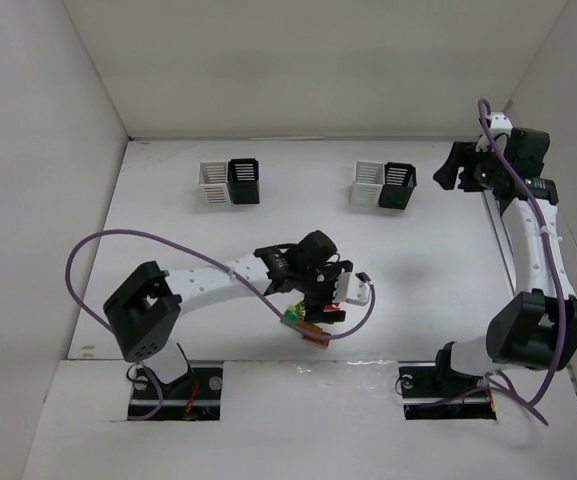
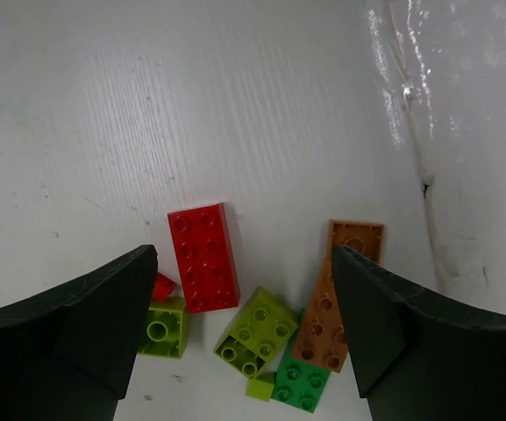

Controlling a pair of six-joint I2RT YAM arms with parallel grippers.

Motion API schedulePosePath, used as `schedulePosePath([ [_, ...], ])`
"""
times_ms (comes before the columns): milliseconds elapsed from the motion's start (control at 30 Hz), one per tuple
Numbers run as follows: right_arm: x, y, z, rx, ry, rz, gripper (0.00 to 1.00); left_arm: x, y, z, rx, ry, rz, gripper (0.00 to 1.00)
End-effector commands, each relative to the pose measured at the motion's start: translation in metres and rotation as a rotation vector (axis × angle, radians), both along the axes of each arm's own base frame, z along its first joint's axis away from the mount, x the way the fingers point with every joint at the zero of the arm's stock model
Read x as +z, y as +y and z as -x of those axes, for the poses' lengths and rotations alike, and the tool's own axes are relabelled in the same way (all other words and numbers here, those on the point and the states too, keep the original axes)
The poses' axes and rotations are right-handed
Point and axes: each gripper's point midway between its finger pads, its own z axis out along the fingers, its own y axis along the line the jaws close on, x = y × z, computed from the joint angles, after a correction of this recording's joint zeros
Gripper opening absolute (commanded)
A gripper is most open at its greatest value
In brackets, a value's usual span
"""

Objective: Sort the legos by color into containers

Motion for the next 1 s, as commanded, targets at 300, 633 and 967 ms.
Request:
schedulePosePath([
  [300, 0.041, 0.009, -0.007, 0.059, -0.113, -0.012, 0.74, -0.032, -0.021, -0.039, -0.013, -0.109, -0.063, 0.75],
  [633, 0.038, 0.010, -0.009, 0.067, -0.105, -0.019, 0.74, -0.053, -0.026, -0.054, 0.014, -0.121, -0.127, 0.62],
  [967, 0.035, 0.011, -0.010, 0.075, -0.097, -0.026, 0.74, -0.067, -0.018, -0.053, 0.030, -0.102, -0.188, 0.48],
])
